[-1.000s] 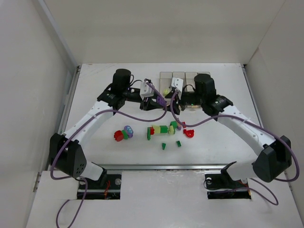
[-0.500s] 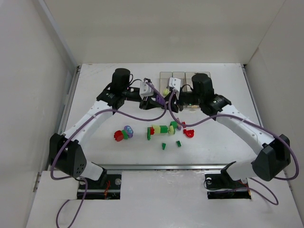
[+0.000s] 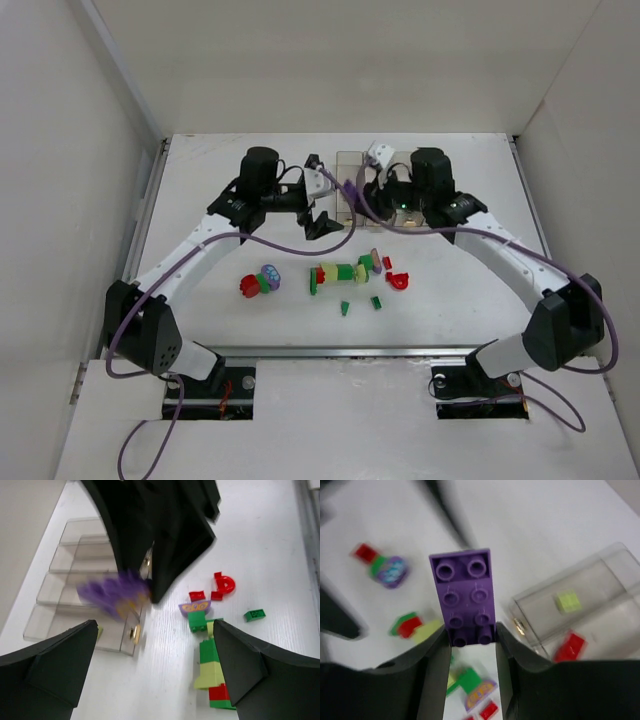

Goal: Sort the legos into containers by color

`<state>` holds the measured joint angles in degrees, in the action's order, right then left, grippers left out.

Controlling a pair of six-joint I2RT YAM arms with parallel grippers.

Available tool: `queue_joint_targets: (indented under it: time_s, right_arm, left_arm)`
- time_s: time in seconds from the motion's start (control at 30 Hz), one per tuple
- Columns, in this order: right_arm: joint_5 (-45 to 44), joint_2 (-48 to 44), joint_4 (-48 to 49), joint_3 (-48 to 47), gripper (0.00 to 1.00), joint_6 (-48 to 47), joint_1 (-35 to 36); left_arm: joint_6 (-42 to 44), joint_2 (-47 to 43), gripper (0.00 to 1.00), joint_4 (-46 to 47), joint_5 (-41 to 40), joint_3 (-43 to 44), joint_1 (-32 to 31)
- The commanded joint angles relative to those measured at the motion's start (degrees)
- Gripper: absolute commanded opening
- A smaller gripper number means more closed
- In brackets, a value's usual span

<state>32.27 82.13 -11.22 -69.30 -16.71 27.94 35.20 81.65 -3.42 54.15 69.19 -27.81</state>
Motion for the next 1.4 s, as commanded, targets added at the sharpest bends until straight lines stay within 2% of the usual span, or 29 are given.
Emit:
queue_joint_targets:
  time_s: [0.0,0.03,0.07,0.17,0.4,0.57,0.63,0.7,0.77,0.87,0.93,0.97,1.03,1.13,1.2,1.27,1.37]
  right_arm:
    - [-19.85,2.95,2.26,-1.72,0.00,13.77,-10.26]
    - [-23.19,3.65,2.26,-1.72,0.00,15.64,-11.76]
    - [-30.35,3.65,2.26,-1.72,0.00,17.13,-13.95]
    - [-38.40,6.02,0.94,-2.25,0.00,18.56,-17.21]
    - [-42.55,11.99,-1.52,-4.79,0.00,18.56,-23.01]
    - [-38.69,19.81,-6.78,-10.75,0.01,17.94,-24.69]
    - [-36.59,21.05,-7.66,-11.91,0.10,16.80,-24.69]
    - [-35.97,21.75,-8.29,-12.70,0.16,16.80,-24.69]
    - [-35.96,21.76,-8.29,-12.70,0.28,16.80,-24.69]
    - [-35.35,21.76,-8.29,-12.70,0.40,16.80,-24.69]
    - [-34.65,21.23,-8.29,-12.70,0.44,16.28,-24.69]
    - [-34.64,20.54,-8.29,-12.70,0.54,16.27,-24.69]
    - [-34.12,19.92,-8.29,-12.70,0.64,16.27,-24.69]
    - [-33.59,19.39,-8.29,-12.70,0.68,16.27,-24.69]
    - [-32.97,17.90,-8.29,-12.18,0.68,16.27,-24.69]
    - [-34.29,16.50,-8.29,-11.66,0.68,15.57,-24.16]
    - [-38.59,14.21,-8.29,-11.13,0.68,14.86,-21.54]
  left_arm:
    - [-7.33,-4.65,1.00,3.23,-12.10,-2.47,0.04]
    - [-7.95,-4.65,1.00,5.07,-19.45,-3.78,0.04]
    - [-7.95,-4.65,1.00,5.61,-22.83,-4.32,0.04]
    - [-7.95,-5.18,1.00,6.15,-31.37,-5.72,0.04]
    - [-6.90,-6.32,1.00,6.67,-32.97,-7.92,0.04]
    - [-3.57,-6.32,1.00,6.67,-33.67,-9.07,0.04]
    - [-3.03,-6.32,1.00,7.19,-36.04,-9.60,0.04]
    - [-2.42,-6.32,1.00,7.72,-37.27,-10.21,0.04]
    - [-1.80,-6.32,1.00,7.21,-37.28,-10.21,0.04]
    - [5.82,-6.32,1.00,2.12,-33.16,-10.21,-1.18]
    - [11.53,-6.32,1.00,-0.17,-33.14,-10.21,-2.85]
    - [12.25,-6.32,1.00,-0.97,-33.84,-11.00,-3.56]
    - [13.40,-6.32,1.00,-1.84,-34.46,-11.00,-4.71]
    - [13.93,-6.32,1.00,-3.00,-34.46,-11.53,-5.32]
    - [13.93,-6.32,1.00,-4.83,-31.49,-11.53,-5.32]
    - [13.93,-7.90,1.00,-5.89,-28.51,-11.53,-5.32]
    - [14.46,-9.48,1.00,-6.51,-28.49,-12.58,-5.32]
